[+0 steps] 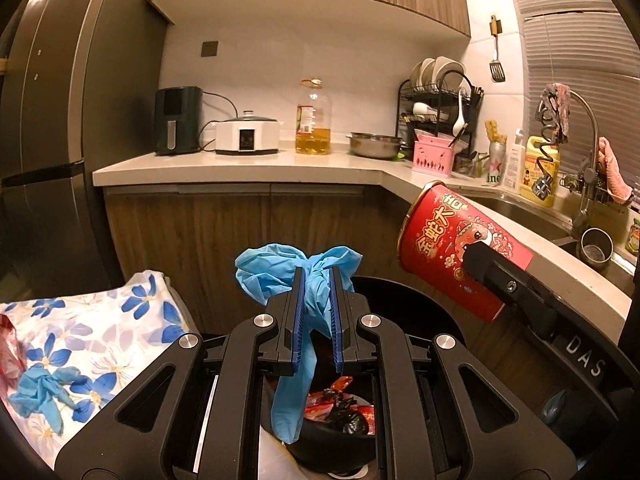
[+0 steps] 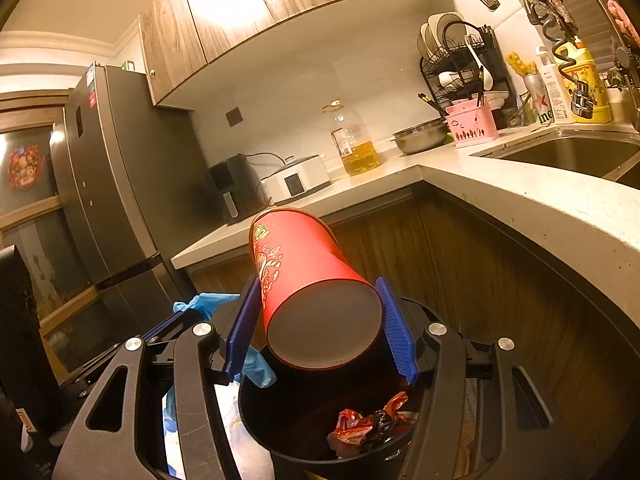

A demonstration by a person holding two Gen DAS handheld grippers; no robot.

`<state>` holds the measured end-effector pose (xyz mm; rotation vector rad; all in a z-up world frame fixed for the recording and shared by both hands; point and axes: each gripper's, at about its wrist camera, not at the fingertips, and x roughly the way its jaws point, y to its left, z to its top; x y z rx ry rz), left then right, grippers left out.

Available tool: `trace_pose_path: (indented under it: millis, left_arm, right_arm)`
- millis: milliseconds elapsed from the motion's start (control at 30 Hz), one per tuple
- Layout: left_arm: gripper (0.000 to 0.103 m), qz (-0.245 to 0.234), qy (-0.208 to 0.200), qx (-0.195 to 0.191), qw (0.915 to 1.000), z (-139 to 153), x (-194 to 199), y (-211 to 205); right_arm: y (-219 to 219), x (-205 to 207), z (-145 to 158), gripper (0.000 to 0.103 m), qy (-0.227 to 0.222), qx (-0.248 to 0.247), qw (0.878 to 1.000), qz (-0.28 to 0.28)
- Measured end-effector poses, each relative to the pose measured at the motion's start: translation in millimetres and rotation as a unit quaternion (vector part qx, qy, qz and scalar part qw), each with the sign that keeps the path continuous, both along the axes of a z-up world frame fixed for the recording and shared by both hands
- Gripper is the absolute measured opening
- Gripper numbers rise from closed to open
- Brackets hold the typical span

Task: Collect trash
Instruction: 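Open both tools to drop the blue glove and red cup into the bin, then move both open tools back over the remaining trash on the table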

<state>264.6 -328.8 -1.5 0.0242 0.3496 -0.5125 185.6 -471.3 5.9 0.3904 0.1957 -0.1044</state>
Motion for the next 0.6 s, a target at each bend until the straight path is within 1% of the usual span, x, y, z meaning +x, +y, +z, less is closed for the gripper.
trace_pose_path:
  millis: [200,233,300,367,433,467,500,533,600]
  left_arm:
    - [0.012,-0.009,0.003,-0.002,0.9999,-3,6,-5]
    - [0.012,-0.011,0.004,-0.002,0.9999,-4,6,-6]
    - [0.014,-0.014,0.008,0.0,0.9999,-8,10,-8]
    - [0.017,-0.014,0.02,0.003,0.9997,-14,16,-7]
    - [0.023,-0.019,0.033,0.001,0.9993,-19,21,-6]
    - [0.031,-0.016,0.037,0.001,0.9992,-21,23,-5]
    - [0.037,-0.015,0.038,0.001,0.9992,-22,23,-5]
    - [0.039,-0.014,0.04,0.0,0.9991,-24,24,-3]
    - [0.047,-0.007,0.042,0.002,0.9991,-26,24,0]
  right_arm:
    - [-3,5,-3,0.06,-0.003,0.004,1.0,0.008]
    - [-4,6,-3,0.063,-0.003,0.007,1.0,0.007]
    - [-8,6,-5,0.066,-0.004,0.011,1.0,-0.001]
    - [-10,6,-6,0.067,0.001,0.013,1.0,-0.01]
    - [-14,6,-8,0.069,0.005,0.016,1.0,-0.018]
    - [-14,4,-9,0.069,0.006,0.016,1.0,-0.021]
    - [-14,4,-10,0.07,0.007,0.016,1.0,-0.022]
    - [-13,3,-10,0.071,0.009,0.015,1.0,-0.024]
    - [-11,3,-12,0.072,0.014,0.012,1.0,-0.025]
